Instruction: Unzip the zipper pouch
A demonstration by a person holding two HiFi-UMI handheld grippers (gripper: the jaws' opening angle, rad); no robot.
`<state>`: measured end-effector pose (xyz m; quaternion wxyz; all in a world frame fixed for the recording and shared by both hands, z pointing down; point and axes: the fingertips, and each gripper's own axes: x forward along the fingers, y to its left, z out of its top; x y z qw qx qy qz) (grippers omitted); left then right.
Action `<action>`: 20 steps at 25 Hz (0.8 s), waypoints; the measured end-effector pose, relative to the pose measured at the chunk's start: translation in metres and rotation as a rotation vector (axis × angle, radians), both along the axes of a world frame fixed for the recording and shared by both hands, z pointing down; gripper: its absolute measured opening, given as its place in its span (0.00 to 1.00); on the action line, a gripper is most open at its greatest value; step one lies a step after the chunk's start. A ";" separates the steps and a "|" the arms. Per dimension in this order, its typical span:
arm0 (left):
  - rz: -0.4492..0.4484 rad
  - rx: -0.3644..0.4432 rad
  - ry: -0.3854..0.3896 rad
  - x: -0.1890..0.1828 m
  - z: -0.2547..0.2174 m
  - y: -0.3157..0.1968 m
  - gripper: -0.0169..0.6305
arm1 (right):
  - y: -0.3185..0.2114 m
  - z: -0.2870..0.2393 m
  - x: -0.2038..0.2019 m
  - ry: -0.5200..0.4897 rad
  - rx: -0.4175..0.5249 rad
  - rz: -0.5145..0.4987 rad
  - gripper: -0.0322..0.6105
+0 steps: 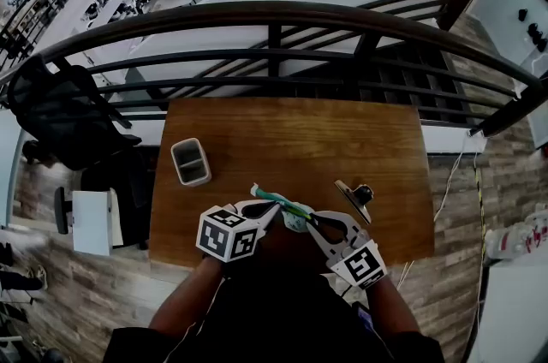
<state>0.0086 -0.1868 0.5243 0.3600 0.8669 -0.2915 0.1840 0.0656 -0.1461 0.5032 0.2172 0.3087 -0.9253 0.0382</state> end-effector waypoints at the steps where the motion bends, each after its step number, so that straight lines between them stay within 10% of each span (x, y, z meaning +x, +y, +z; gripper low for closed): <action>1: -0.003 0.007 -0.014 -0.002 0.001 0.000 0.05 | 0.000 0.001 0.001 0.001 -0.001 0.005 0.10; 20: -0.034 0.012 -0.051 -0.015 0.004 0.000 0.05 | -0.003 0.007 0.010 0.013 0.004 0.019 0.10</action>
